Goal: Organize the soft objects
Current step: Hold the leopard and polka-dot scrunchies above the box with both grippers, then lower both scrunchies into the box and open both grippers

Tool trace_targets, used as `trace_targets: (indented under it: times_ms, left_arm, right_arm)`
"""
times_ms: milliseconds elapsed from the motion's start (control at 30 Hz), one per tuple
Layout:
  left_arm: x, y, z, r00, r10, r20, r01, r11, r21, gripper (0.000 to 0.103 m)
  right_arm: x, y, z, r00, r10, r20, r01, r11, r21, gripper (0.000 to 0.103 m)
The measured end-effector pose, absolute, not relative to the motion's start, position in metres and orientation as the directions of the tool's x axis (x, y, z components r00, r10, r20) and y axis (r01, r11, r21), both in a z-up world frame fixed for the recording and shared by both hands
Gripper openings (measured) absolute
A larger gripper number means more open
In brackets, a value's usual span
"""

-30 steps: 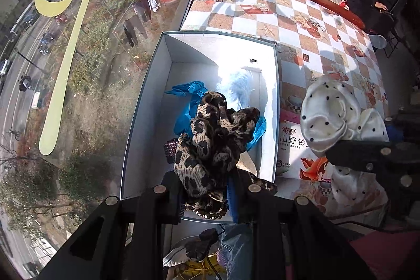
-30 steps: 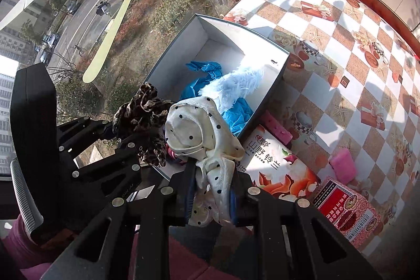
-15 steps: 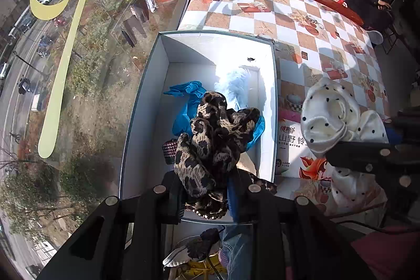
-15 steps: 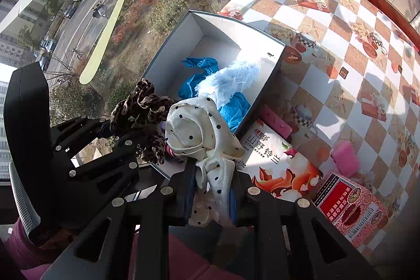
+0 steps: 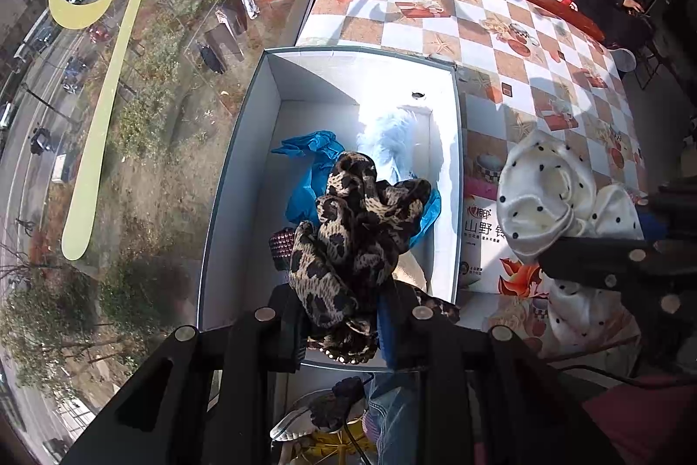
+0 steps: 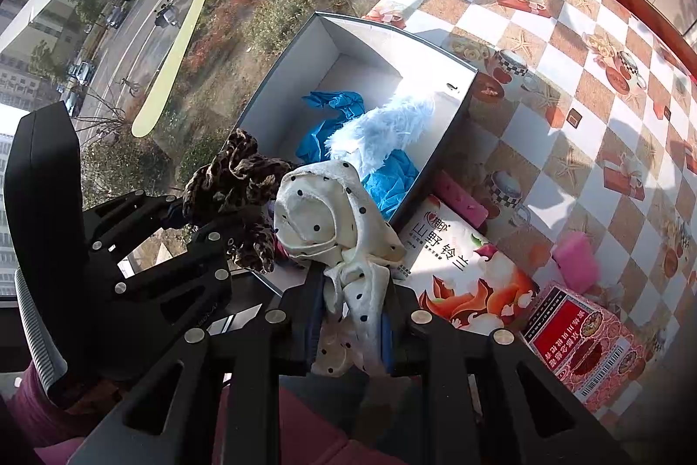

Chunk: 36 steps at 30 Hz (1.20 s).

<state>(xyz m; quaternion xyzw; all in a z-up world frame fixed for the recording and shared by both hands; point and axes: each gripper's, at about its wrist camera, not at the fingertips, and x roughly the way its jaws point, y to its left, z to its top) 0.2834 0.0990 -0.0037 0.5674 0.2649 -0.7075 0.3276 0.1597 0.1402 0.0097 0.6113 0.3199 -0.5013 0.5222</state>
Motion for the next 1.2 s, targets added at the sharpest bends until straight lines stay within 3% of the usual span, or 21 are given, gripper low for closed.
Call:
trace_targets:
  times_ms: [1200]
  left_arm:
    - [0.2852, 0.0945, -0.0061, -0.139, -0.158, -0.978, 0.777, -0.629, -0.009, 0.028]
  right_arm:
    - [0.1568, 0.1384, 0.0077, 0.297, -0.137, -0.945, 0.912, -0.252, 0.323, 0.021]
